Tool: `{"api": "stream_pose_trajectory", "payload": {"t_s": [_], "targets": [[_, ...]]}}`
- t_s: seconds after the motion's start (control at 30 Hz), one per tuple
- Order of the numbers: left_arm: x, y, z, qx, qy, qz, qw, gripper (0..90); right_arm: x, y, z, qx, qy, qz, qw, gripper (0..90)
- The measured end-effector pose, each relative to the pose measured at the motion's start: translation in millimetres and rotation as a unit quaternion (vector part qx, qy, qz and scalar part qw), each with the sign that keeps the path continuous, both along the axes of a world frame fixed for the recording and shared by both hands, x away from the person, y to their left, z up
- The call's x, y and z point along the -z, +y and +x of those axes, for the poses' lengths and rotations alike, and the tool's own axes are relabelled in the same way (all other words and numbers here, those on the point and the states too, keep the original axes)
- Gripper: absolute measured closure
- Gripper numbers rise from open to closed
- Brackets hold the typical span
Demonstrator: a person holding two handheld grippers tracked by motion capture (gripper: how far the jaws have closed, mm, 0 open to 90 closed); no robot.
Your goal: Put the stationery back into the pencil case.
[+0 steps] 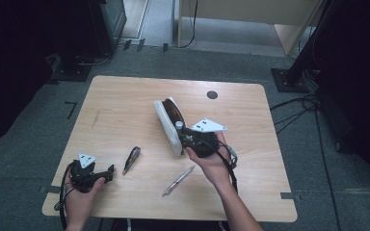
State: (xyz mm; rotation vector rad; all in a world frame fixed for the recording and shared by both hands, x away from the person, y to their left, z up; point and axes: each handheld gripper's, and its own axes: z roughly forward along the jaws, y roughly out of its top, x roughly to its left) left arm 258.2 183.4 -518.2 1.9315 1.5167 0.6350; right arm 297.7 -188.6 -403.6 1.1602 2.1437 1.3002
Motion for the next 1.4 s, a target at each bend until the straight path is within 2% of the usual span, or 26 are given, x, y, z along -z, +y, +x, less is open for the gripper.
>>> {"api": "stream_pose_trajectory", "payload": {"t_s": [0.07, 0.1, 0.13, 0.2, 0.27, 0.3, 0.33, 0.4, 0.57, 0.7, 0.97, 1.07, 1.13, 1.4], "targets": [[-0.4, 0.6, -3.4, -0.007, -0.006, -0.001, 1.0, 15.8, 0.6, -2.4, -3.8, -0.001, -0.002, 0.001, 1.0, 68.2], [-1.0, -0.2, -5.6, -0.015, -0.006, 0.001, 0.9999, 16.0, 1.1, -3.5, -5.4, 0.0, -0.002, 0.001, 1.0, 68.2], [-3.3, -0.5, -7.5, -0.016, 0.0, 0.005, 0.9999, 18.2, 1.6, -4.6, -7.0, 0.001, -0.001, 0.0, 1.0, 68.1], [-6.9, -2.9, -11.4, -0.022, -0.004, 0.008, 0.9997, 28.9, 3.1, -6.4, -9.1, 0.002, 0.0, 0.001, 1.0, 68.1], [-11.4, -5.3, -14.2, -0.004, -0.007, -0.011, 0.9999, 29.8, 5.0, -8.4, -10.5, 0.001, 0.0, 0.002, 1.0, 68.1], [-14.1, -7.5, -15.7, 0.011, -0.009, -0.033, 0.9993, 30.6, 5.9, -9.3, -11.3, 0.003, 0.001, 0.003, 1.0, 68.1], [-15.9, -10.2, -17.0, 0.023, -0.01, -0.044, 0.9987, 32.8, 6.9, -10.4, -12.1, 0.004, 0.002, 0.004, 1.0, 68.1], [-17.2, -17.2, -17.9, 0.041, -0.01, -0.053, 0.9977, 36.2, 8.0, -12.0, -12.8, 0.005, 0.002, 0.006, 1.0, 68.0], [-15.7, -36.2, -15.4, 0.085, -0.003, -0.06, 0.9946, 41.3, 8.0, -16.8, -15.8, 0.008, 0.0, 0.008, 0.9999, 68.1], [-14.9, -47.4, -10.9, 0.104, 0.003, -0.055, 0.9931, 46.5, 8.1, -20.2, -17.9, 0.01, -0.002, 0.008, 0.9999, 68.0], [-10.7, -61.8, -4.5, 0.114, 0.014, -0.026, 0.993, 60.9, 8.8, -22.7, -20.7, 0.01, 0.0, 0.009, 0.9999, 68.0], [-9.6, -64.7, -2.9, 0.119, 0.011, -0.02, 0.9927, 69.5, 9.1, -23.3, -21.0, 0.009, -0.001, 0.01, 0.9999, 68.0], [-10.0, -64.4, -2.2, 0.122, 0.003, -0.016, 0.9924, 78.8, 9.5, -23.8, -21.3, 0.008, 0.0, 0.012, 0.9999, 67.8], [-24.1, -63.5, -5.3, 0.158, -0.014, -0.012, 0.9873, 79.7, 9.4, -25.1, -22.3, -0.005, 0.004, 0.015, 0.9999, 66.6]]}}
